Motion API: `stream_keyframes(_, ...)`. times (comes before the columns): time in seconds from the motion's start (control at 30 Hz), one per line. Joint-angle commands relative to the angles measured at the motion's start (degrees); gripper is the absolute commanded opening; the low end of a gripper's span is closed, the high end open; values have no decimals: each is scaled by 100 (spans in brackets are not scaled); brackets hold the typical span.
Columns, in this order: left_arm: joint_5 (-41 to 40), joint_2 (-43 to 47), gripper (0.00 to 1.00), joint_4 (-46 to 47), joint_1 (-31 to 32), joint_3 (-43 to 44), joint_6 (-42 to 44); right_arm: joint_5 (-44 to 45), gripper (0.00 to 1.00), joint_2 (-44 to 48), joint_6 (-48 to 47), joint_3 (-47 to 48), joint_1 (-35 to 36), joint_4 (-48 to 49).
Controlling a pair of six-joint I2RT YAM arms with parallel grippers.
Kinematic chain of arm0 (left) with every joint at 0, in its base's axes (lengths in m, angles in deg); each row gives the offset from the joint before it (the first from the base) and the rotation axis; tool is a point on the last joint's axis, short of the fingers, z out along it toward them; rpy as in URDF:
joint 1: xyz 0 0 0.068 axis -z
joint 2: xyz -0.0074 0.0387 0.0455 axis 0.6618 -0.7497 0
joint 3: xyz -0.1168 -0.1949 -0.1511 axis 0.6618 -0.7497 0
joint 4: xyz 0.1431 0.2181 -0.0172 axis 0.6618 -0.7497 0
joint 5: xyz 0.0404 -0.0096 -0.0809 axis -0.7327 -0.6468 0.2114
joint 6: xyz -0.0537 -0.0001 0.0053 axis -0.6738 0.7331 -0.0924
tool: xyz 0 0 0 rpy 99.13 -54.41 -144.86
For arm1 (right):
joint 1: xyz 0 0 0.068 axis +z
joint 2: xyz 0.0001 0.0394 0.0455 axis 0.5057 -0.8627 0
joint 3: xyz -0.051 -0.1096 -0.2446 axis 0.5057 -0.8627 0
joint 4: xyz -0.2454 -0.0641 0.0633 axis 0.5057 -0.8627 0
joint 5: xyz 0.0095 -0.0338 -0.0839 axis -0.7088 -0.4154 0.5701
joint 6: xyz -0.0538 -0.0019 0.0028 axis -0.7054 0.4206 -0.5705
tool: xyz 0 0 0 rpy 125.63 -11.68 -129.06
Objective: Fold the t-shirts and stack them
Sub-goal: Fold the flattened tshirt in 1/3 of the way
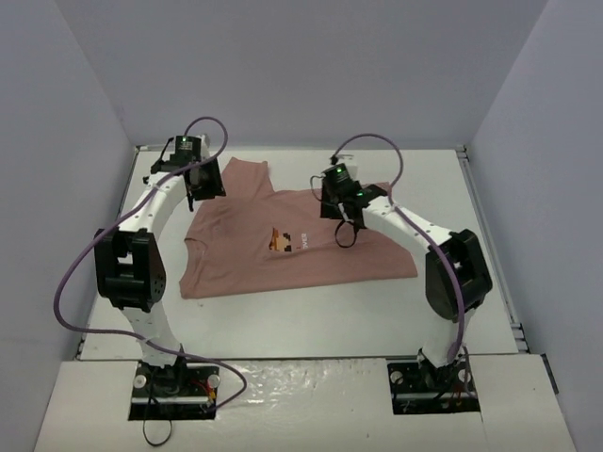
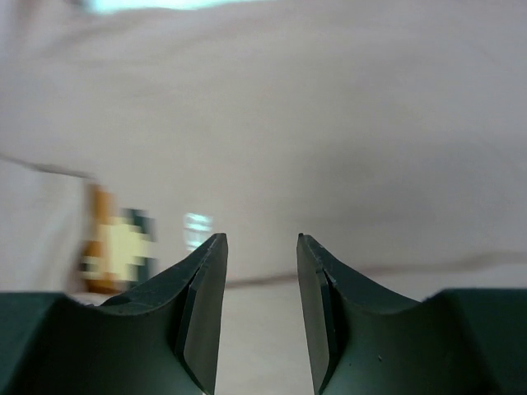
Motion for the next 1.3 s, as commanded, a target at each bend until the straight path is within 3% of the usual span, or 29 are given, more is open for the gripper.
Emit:
stream_keyframes(0.0,345,690,33,-39,214,-481,-648,375,37,966,57,-1082,-552,-74)
stream_keyframes(0.27,-186,854,32,40,1377,-1164,-1088,358,37,1842,162,-2867,-1275,-40)
stream_keyframes(0.57,-1248,1769,32,-3,1217,-3035,-1468,332,37,1915,56,-3586,-1894,163)
stream_keyframes(0.9,-1247,2073,32,-112,829,-4448,-1855,-9,37,2034,1076,-4201,-2255,-522)
stream_keyframes(1.1,-1331,2547,32,-406,695,-4617,-1862,-109,38,2971,1635,-4767,-2164,-1098)
stream_keyframes(1.27,-1361,2796,32,-601,686,-4325,-1677,520,39,3814,1939,-4215,-1576,-1906)
